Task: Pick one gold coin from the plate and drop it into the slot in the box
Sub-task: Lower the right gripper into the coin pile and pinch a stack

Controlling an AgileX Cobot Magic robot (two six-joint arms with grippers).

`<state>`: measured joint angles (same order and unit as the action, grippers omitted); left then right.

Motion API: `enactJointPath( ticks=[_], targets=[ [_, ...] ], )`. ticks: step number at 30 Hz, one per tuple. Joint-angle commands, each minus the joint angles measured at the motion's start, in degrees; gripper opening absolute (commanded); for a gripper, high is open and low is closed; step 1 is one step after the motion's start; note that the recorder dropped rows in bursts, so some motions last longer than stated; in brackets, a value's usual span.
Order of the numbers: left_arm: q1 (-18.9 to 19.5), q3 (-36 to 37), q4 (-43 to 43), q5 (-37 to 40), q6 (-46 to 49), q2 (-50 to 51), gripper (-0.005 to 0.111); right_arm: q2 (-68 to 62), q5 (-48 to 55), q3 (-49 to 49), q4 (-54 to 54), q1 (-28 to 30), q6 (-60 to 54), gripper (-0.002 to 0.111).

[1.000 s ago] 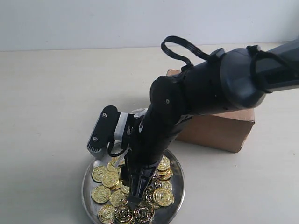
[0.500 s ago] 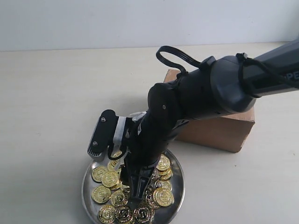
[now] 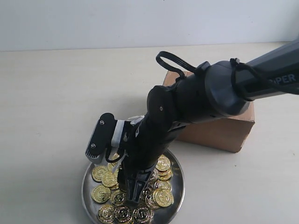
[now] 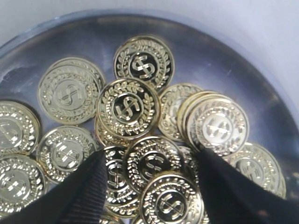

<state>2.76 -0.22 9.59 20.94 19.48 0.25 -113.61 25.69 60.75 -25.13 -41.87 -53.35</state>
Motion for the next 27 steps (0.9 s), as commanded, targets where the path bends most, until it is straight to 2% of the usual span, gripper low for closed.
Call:
enactJointPath(
  ticks=[1,10,14,27],
  targets=[
    [-0.1,0.2,0.0,-0.4,-0.2,-0.2,0.0,-0.4,-0.5,0.3,-0.2,-0.1,-1.7,0.055],
    [-0.1,0.2,0.0,-0.4,-0.2,-0.2,0.0,-0.4,-0.5,0.3,-0.2,-0.1,-1.5,0.047],
    [-0.1,0.2,0.0,-0.4,-0.2,-0.2,0.0,-0.4,-0.4,0.3,-0.2,-0.1,-1.5,0.04],
    [-0.1,0.2,0.0,-0.4,-0.2,-0.2,0.0,-0.4,-0.4,0.3,-0.2,-0.1,-1.5,0.031]
  ],
)
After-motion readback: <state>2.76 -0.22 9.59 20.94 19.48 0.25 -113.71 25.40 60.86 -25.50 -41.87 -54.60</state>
